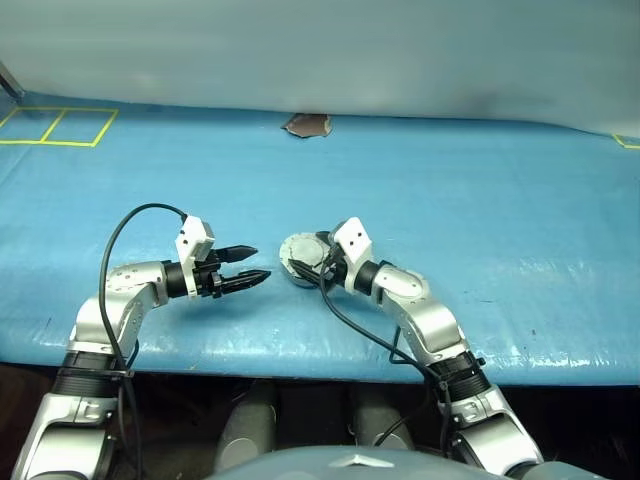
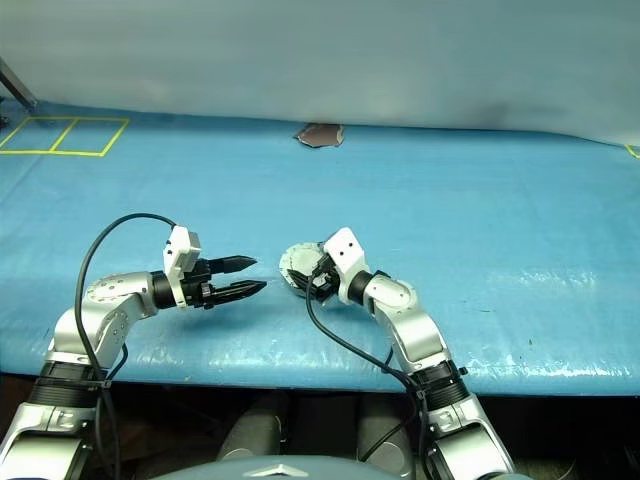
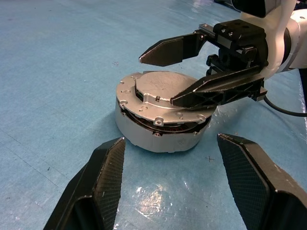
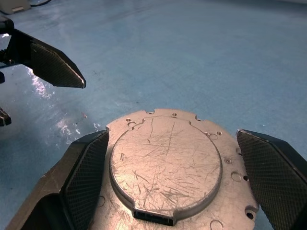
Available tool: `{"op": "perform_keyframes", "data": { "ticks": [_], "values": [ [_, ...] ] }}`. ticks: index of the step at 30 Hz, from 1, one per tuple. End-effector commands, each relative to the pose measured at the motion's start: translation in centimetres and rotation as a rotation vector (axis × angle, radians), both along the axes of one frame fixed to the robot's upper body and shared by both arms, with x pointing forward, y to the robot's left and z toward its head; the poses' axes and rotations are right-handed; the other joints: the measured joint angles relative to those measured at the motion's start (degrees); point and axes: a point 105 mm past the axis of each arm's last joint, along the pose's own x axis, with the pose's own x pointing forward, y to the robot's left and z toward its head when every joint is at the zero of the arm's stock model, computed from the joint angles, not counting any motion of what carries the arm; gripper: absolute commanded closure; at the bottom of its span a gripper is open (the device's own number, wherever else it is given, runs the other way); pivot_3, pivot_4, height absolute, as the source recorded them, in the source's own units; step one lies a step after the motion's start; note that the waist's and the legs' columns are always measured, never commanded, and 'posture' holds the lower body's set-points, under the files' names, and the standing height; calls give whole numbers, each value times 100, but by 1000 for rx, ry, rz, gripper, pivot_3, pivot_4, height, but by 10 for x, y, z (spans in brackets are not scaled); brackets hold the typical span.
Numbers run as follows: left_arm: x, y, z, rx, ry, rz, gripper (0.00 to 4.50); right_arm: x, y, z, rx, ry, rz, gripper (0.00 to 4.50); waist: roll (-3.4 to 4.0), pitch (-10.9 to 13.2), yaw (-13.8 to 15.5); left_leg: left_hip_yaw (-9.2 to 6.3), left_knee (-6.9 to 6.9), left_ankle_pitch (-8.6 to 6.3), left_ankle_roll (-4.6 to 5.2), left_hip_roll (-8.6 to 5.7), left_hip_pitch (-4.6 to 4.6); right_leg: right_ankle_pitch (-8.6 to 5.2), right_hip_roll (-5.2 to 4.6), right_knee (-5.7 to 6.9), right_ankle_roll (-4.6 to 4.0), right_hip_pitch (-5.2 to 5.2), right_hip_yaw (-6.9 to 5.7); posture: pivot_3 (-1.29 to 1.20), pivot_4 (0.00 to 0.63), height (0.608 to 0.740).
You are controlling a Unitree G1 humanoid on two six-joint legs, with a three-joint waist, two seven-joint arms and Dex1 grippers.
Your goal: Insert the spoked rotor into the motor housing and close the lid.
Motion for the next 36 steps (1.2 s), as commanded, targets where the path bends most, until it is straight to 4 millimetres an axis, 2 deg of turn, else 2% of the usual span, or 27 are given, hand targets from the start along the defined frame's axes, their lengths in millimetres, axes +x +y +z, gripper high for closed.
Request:
{"op": "perform_keyframes", "data": {
  "ticks": [1, 5, 6, 10, 22, 30, 36],
  "values": [
    [2, 1, 10, 18, -45, -1, 1152, -1, 0, -5, -21, -8, 1, 21, 0, 0, -2, 0, 0, 0, 0, 0, 1, 0, 0, 0, 0, 1, 0, 0, 150, 740],
    [2, 1, 9, 21, -43, 4, 1152, -1, -1, -7, -21, -9, -12, 21, 0, 0, -2, -1, 0, 0, 0, 1, 3, 0, 0, 0, 0, 3, 0, 0, 150, 740],
    [2, 2, 9, 22, -41, 6, 1152, 0, -1, -6, -18, -11, -16, 397, 0, 0, -1, -1, 0, 0, 0, 1, 4, 0, 0, 0, 0, 3, 0, 0, 150, 740],
    [3, 2, 9, 24, -38, 11, 1152, 1, -5, -4, -21, -24, -23, 1442, 0, 0, 1, -1, 0, 0, 0, 1, 3, 0, 0, 0, 0, 3, 0, 0, 150, 740],
    [3, 6, 7, 45, -36, 11, 1152, 1, -9, 11, -64, -70, 53, 1480, 0, 0, 16, -1, 0, 0, 0, -1, 0, 0, -2, -2, 0, 2, 0, 0, 150, 740],
    [5, 6, 8, 43, -42, 21, 1152, 1, -9, -3, -82, -29, 30, 1480, 0, 0, 15, -1, -1, 0, 0, -1, 0, -1, -2, -3, 0, 2, -1, 0, 150, 740],
    [4, 7, 7, 49, -43, 25, 1152, 4, -2, 5, -32, -29, 23, 1480, 0, 0, -3, -1, -1, -1, -1, 1, 2, -1, -2, -2, 0, 1, 0, 0, 150, 740]
  ]
}}
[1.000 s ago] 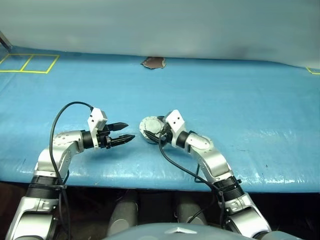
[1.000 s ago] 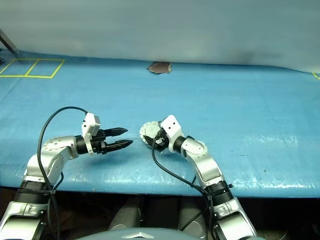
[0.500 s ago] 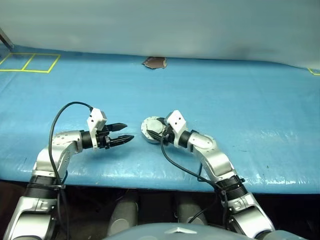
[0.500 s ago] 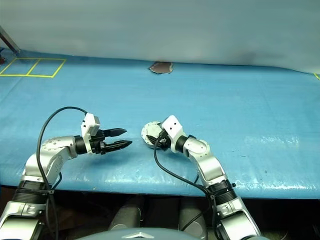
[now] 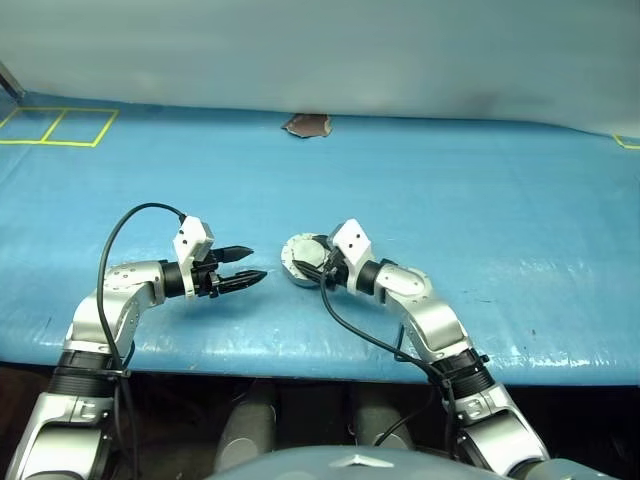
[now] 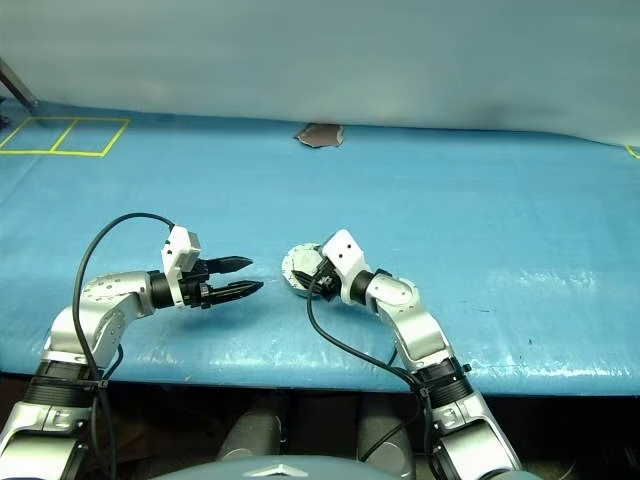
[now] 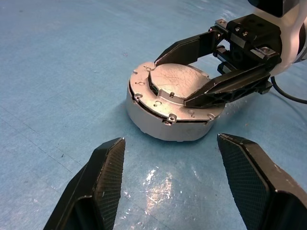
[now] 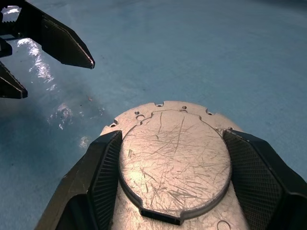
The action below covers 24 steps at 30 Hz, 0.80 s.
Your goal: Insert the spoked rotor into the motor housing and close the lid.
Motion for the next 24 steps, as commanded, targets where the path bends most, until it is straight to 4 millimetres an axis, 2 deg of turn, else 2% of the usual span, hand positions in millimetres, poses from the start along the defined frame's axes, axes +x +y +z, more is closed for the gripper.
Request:
{"op": "perform_keyframes", "data": {
  "ticks": [1, 12, 18, 23, 24],
  "values": [
    [3, 1, 10, 0, -46, 2, 1152, 4, 2, 5, 19, -3, -13, 1480, 0, 0, -2, 0, 0, 0, 0, 0, 0, 0, 0, 0, 0, 0, 0, 0, 150, 740],
    [3, 2, 10, 2, -48, 12, 1152, 3, 1, -13, -31, 26, -14, 1480, 0, 0, -16, 0, 0, 0, 0, 2, 4, 0, 1, 2, 0, 2, 0, 0, 150, 740],
    [6, 0, 14, -28, -40, 32, 1152, -3, -4, -33, -112, 49, -11, 1480, 1, -2, -15, 0, 0, -1, -1, 2, 5, 0, 0, 1, 0, 3, 0, 0, 150, 740],
    [19, -5, 20, -77, -21, 91, 1152, -3, -5, -30, -88, 52, -19, 1480, -3, -5, 4, -1, 1, -1, -2, 1, 8, 0, 0, 1, 0, 8, -1, 0, 150, 740],
    [22, -9, 23, -99, -18, 97, 1553, -3, -4, -29, -84, 50, -17, 1480, -5, -6, 5, -1, 1, -1, -2, 2, 8, 0, 0, 1, 0, 9, -2, 0, 150, 740]
  ]
}}
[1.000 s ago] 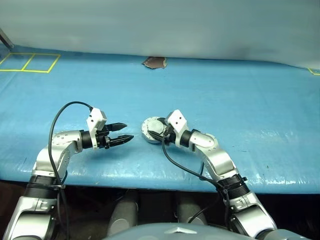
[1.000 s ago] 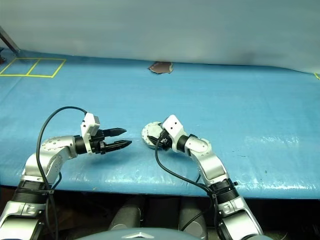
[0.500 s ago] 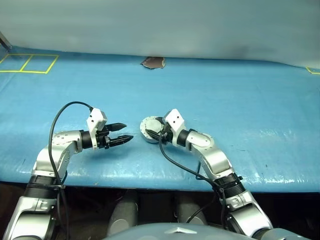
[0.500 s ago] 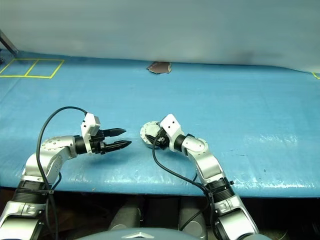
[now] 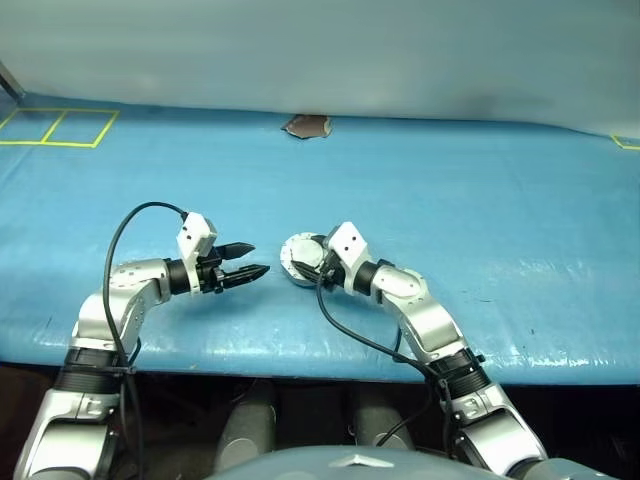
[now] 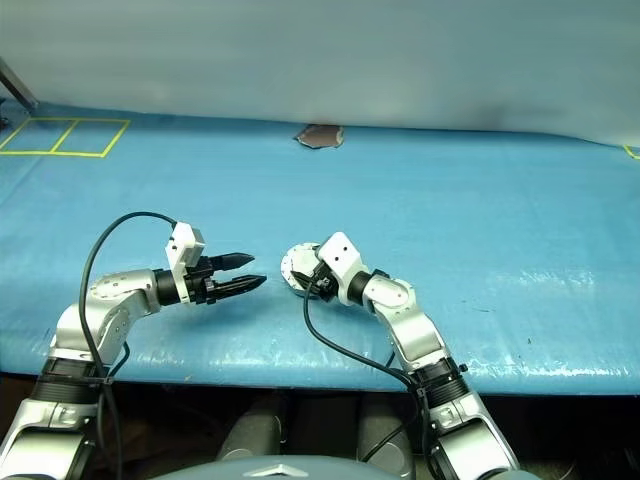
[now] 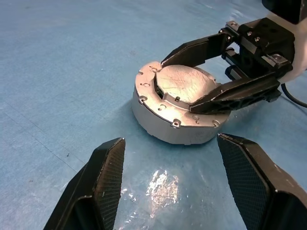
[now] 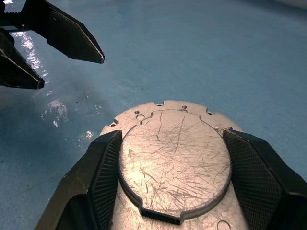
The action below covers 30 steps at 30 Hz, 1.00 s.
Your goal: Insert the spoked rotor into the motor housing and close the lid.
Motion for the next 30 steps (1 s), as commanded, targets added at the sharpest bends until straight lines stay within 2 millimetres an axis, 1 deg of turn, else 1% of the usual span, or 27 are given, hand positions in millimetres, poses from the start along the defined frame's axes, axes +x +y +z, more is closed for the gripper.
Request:
{"op": "perform_keyframes", "data": {
  "ticks": [1, 4, 9, 13, 17, 20, 22, 30],
  "values": [
    [14, -4, 22, -73, -41, 36, 1753, -3, -6, -20, -38, 72, -18, 1480, -1, -1, 4, 0, 0, 0, 0, 0, 1, 0, 0, 0, 0, 1, 0, 0, 150, 740],
    [15, -18, 25, -113, -18, -6, 2769, -3, -4, -17, -40, 62, -9, 1480, -1, -4, 3, 1, 1, 0, 0, 0, 2, 0, 0, 0, 0, 3, -1, 0, 150, 740],
    [16, -32, 15, -100, 18, -53, 4437, -2, -2, -14, -40, 50, -5, 1480, -2, -4, -22, 4, -3, 1, 1, 0, 3, 0, 1, 0, 0, 1, 0, 0, 150, 740],
    [19, -34, 4, -46, 39, -45, 4480, -2, -2, -11, -33, 41, -11, 1480, -2, -4, -21, 4, -1, 1, 1, -1, 3, 1, 1, 0, 1, 3, 0, 0, 150, 740],
    [17, -37, -8, -3, 77, -62, 4480, -3, -3, -11, -30, 37, -16, 1480, -2, -4, -17, 3, -2, 1, 1, -1, 3, 0, 1, -1, 1, 2, 0, 0, 150, 740],
    [18, -33, -18, 69, 75, -45, 4480, -2, -3, -10, -26, 33, -22, 1480, -2, -5, -13, 3, -3, 1, 1, -1, 2, 0, 1, -1, 0, 2, 0, 0, 150, 740],
    [20, -33, -20, 71, 72, -30, 4480, -2, -4, -9, -23, 31, -24, 1480, -2, -5, -8, 3, -3, 1, 0, -1, 3, 0, 1, -1, 0, 3, 0, 0, 150, 740],
    [16, -40, -24, 64, 99, -52, 4480, -3, -2, -9, -23, 33, -19, 1480, -2, -7, -2, 3, -2, 1, 0, 0, 4, 0, 0, -1, 1, 5, 0, 0, 150, 740]
  ]
}}
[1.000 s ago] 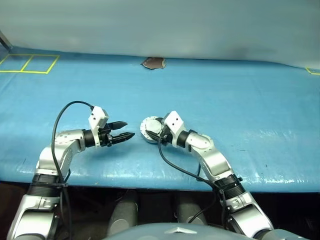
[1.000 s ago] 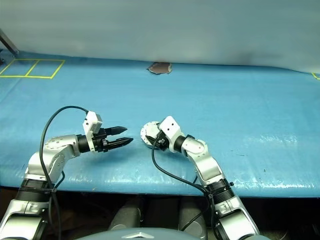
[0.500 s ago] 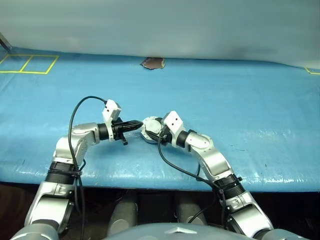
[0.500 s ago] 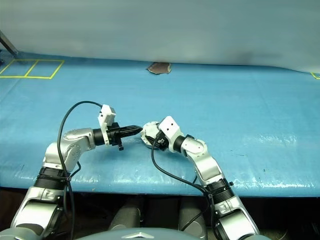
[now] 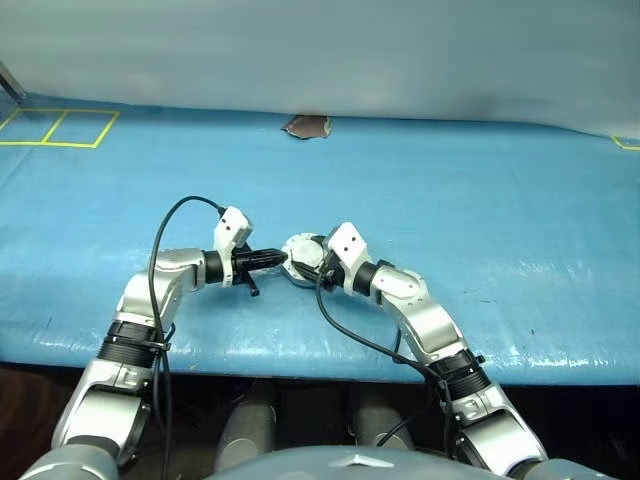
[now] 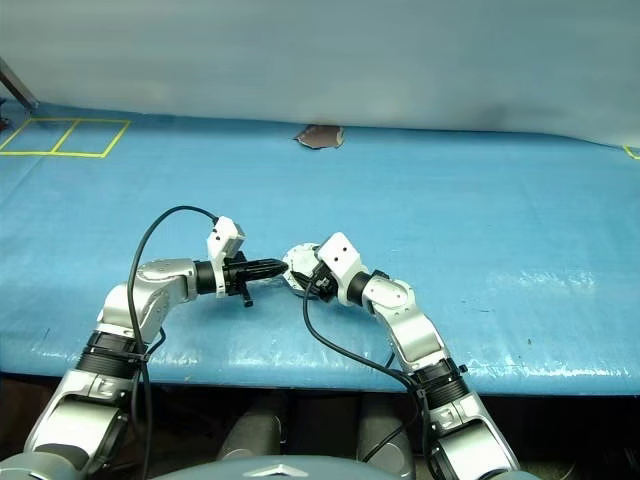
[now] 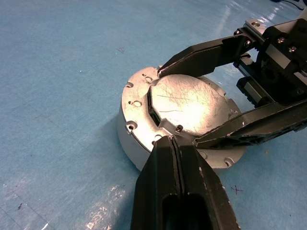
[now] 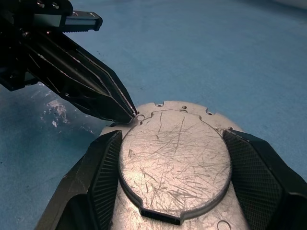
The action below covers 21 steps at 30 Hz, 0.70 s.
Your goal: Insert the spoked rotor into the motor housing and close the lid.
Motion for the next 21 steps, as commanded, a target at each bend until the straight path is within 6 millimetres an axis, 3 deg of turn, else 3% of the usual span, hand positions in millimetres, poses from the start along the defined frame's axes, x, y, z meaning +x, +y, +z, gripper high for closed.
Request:
{"op": "perform_keyframes", "data": {
  "ticks": [1, 7, 11, 16, 21],
  "values": [
    [-2, -3, -8, 28, 25, -8, 4480, -3, -2, -11, -23, 40, -10, 1480, 0, 0, 0, 0, 0, 0, 0, 0, 0, 0, 0, 0, 0, 0, 0, 0, 150, 740],
    [-2, -4, -10, 38, 25, -15, 4480, -12, -2, -8, 10, 80, 41, 1480, 0, -1, 17, 0, -1, 0, 0, -1, 0, 0, -1, -1, 0, 1, 0, 0, 150, 740],
    [-3, -5, -10, 41, 22, -17, 4500, -18, 0, 1, 29, 61, 76, 61, -2, -2, 27, -2, -7, -1, 1, -5, -5, -1, -5, -11, 1, 0, -2, 0, 150, 740],
    [-3, -5, -11, 42, 21, -20, 4500, -22, 3, 24, 101, 18, 59, 21, -2, -2, 21, -1, -8, -2, 0, -3, -6, -2, -4, -9, 0, -4, -2, 0, 150, 740],
    [-3, -7, -12, 40, 19, -22, 4500, -26, -1, 57, 316, 73, 36, 21, -1, -2, 19, -3, -8, -2, 0, -2, -16, -2, -4, -9, -1, -14, -1, 0, 150, 740]
  ]
}}
